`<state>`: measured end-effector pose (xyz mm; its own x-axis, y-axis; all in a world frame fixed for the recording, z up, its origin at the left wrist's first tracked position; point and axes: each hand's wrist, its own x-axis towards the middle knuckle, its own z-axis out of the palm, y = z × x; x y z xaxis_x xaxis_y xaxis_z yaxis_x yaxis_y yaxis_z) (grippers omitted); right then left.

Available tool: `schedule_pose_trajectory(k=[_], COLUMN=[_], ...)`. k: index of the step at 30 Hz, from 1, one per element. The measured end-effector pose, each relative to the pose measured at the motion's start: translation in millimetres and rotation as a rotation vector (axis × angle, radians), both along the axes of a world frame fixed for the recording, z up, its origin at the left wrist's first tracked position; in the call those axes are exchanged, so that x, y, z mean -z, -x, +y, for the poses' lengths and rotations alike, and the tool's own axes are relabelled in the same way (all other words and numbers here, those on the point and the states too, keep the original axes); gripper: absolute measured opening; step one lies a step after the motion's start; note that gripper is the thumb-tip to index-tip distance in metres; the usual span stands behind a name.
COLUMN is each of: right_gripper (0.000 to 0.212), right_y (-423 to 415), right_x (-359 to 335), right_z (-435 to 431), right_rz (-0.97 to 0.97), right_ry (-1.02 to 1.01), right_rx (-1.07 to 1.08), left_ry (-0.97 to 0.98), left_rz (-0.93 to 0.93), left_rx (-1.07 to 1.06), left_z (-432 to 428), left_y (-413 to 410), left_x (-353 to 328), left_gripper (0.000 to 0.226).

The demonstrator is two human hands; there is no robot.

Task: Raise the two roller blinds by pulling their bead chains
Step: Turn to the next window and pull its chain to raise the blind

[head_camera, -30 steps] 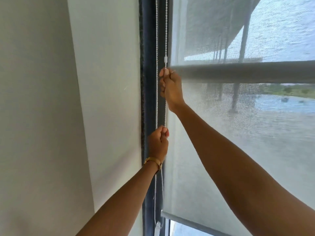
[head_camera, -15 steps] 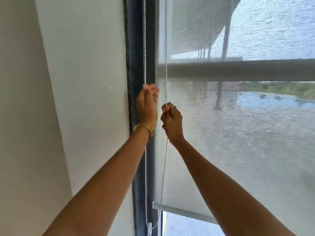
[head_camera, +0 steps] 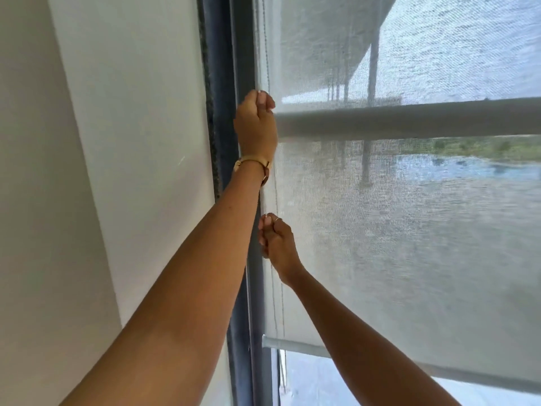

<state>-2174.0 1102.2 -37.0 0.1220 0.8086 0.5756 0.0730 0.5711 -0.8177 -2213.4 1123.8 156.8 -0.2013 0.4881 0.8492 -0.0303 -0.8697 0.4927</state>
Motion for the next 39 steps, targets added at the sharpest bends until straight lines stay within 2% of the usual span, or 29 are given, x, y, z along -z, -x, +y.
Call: schedule_pose_trajectory(k=[3, 7, 12, 15, 17, 21, 24, 29, 33, 37, 39], right_gripper=[0.042, 0.059, 0.05, 0.047, 0.045, 0.035, 0.029, 0.032, 0.032, 0.031, 0.031], right_y=[-12, -28, -21, -7, 2, 8, 5, -8, -11, -26, -34], right_x=[-36, -116, -190, -223, -237, -227, -203, -184, -165, -132, -117], right_z=[-4, -9, -17, -24, -26, -19, -15, -13, -18, -16, -16], right_rz=[0.078, 0.102, 0.034, 0.078, 0.111, 0.044, -0.003, 0.043, 0.02, -0.013, -0.028], right_ry=[0.082, -0.074, -0.173, -0.185, -0.18, -0.369, -0.451, -0.52, -0.557, -0.543, -0.518], right_rx=[-0.06, 0.014, 0.037, 0.027, 0.102, 0.437, 0.458, 0.43, 0.458, 0.509, 0.507], left_ry=[-0.01, 0.043, 0.111, 0.134, 0.149, 0.205, 0.246, 0.385, 0.411, 0.27, 0.213], left_rz=[0.005, 0.028, 0.057, 0.089, 0.105, 0.143, 0.205, 0.274, 0.123, 0.036, 0.052], left_rx=[0.021, 0.007, 0.009, 0.025, 0.011, 0.019, 0.051, 0.331, 0.384, 0.393, 0.421], left_z=[-2, -10, -20, -31, -33, -31, -27, -20, -16, -26, -35], left_y=[0, -4, -14, -21, -22, -19, -16, 4, 9, 11, 11], left_x=[8, 44, 93, 123, 141, 169, 181, 178, 137, 69, 34], left_gripper=[0.04, 0.032, 0.024, 0.032, 0.033, 0.033, 0.034, 0.037, 0.056, 0.065, 0.074])
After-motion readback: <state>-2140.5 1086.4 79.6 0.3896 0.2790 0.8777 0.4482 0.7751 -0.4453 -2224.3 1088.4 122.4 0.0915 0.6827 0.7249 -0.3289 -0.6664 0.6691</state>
